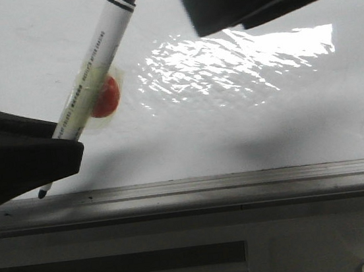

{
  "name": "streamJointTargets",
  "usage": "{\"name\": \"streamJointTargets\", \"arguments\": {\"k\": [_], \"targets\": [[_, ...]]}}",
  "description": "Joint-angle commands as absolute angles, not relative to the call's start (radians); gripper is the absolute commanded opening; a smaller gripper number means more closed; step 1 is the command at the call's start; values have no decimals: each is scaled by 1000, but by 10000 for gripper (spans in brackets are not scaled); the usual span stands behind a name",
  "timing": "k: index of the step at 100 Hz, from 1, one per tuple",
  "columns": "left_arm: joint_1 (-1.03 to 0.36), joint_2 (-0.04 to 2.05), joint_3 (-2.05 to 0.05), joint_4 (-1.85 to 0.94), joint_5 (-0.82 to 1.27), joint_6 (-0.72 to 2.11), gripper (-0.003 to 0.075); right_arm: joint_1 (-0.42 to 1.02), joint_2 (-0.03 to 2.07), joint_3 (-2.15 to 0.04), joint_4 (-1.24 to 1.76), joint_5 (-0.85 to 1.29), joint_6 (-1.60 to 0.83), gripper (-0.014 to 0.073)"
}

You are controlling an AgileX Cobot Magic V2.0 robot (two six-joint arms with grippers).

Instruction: Write number 9 on whiteboard

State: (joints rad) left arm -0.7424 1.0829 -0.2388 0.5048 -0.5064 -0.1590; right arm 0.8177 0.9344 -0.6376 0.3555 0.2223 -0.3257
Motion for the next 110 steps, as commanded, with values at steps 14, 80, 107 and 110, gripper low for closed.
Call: {"name": "streamJointTargets", "arguments": {"k": [14,80,107,110], "targets": [[-746,1067,-271,551,-590,-167,-20,899,1011,-681,386,43,-339,348],[-746,1067,-271,644,-634,-167,-20,899,1135,-812,405,153,-339,66],[-746,1067,-271,642,-627,-167,86,899,1139,-812,405,171,-339,-69],[-746,1067,-271,642,-627,-167,132,899,1139,-812,405,173,-339,-69]]}}
